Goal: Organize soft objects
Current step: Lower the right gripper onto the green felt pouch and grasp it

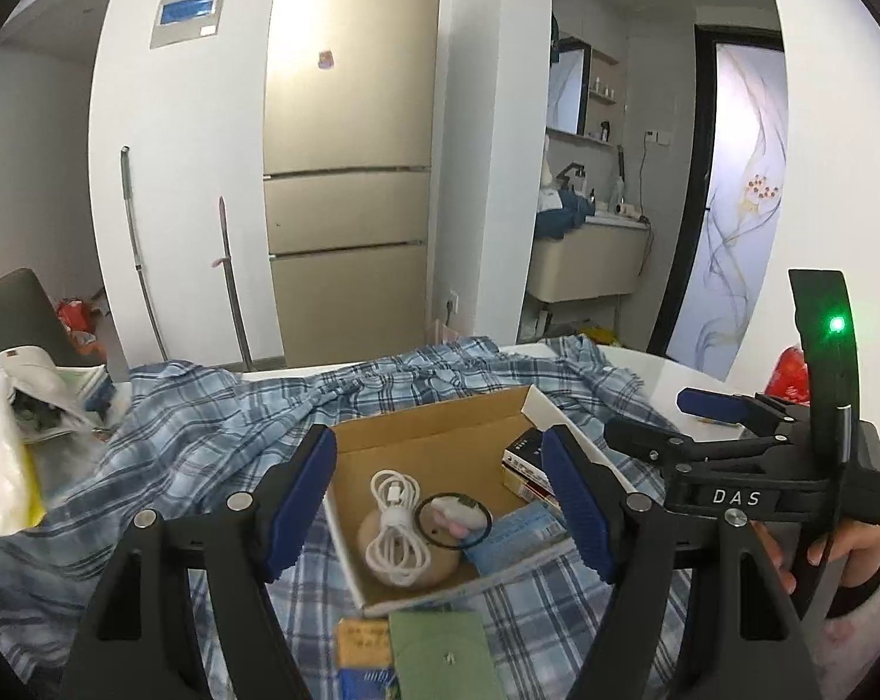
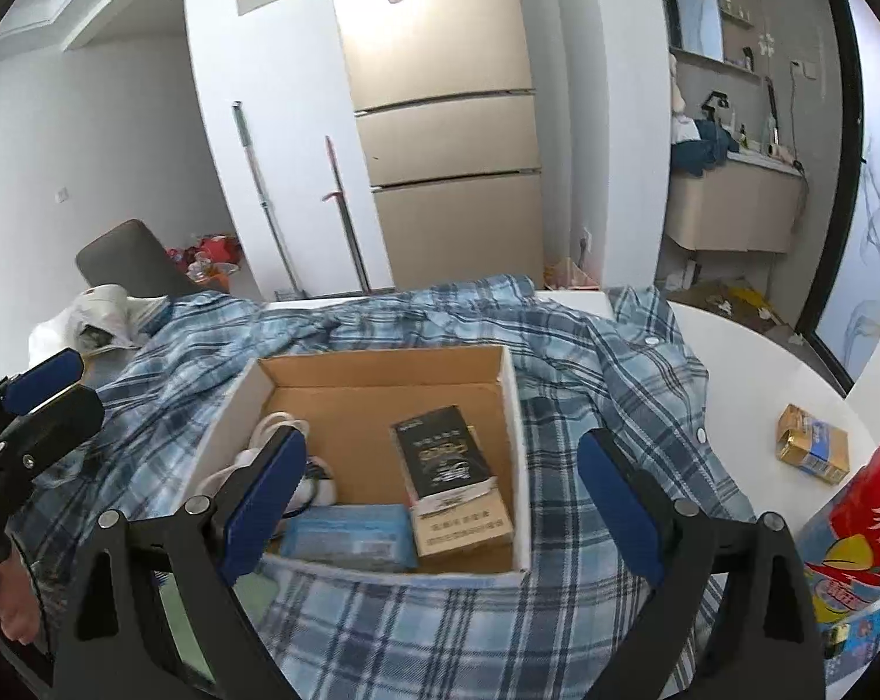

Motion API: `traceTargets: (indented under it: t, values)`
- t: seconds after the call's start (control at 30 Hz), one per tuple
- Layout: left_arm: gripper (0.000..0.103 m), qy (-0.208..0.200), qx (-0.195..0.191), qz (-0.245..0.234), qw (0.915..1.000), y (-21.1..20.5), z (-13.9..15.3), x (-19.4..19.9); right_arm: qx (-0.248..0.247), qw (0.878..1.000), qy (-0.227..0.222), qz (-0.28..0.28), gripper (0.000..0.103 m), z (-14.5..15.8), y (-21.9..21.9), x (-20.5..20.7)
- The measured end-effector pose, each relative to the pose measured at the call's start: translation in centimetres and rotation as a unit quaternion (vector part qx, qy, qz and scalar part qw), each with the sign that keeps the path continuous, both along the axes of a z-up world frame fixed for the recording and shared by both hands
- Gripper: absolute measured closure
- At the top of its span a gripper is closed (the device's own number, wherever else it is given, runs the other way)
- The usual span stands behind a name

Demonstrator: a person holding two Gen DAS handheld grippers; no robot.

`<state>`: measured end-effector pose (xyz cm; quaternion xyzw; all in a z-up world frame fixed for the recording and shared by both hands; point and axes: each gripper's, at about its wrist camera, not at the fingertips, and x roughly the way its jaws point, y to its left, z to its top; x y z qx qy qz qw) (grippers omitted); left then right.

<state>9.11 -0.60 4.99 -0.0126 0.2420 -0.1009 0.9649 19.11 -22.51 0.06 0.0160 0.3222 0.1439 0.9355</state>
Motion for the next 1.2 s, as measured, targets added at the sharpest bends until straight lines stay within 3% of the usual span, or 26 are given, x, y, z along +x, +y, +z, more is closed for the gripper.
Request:
traceTargets:
  t: [0.17, 0.37, 0.67, 0.9, 1.2]
  values:
    - [0.028, -0.002, -0.005, 0.004, 1.0, 1.6, 0.2, -3.0, 0.001, 1.0, -0.017, 0.01, 0.01, 1.7, 0.5, -3.2]
    - [0.028, 0.024, -0.014, 0.011, 0.9996, 2.9, -1.8, -5.5, 0.011, 1.0, -0.022, 0.009, 0.009, 2.2, 1.2, -6.5]
    - [0.028, 0.061, -0.051, 0.03, 0.9963, 6.4, -6.4, -7.9, 0.037, 0.998, 0.049, 0.019, 0.009, -0.4, 3.7, -8.7]
    - [0.028, 0.063, -0.073, 0.031, 0.9949, 7.5, -7.9, -8.0, 0.039, 0.994, 0.102, 0.006, 0.009, -3.5, 5.6, -8.7]
    - [0.028, 0.06, -0.159, 0.046, 0.9844, 10.4, -9.3, -7.9, 0.048, 0.985, 0.164, 0.031, 0.011, -6.4, 8.8, -8.2]
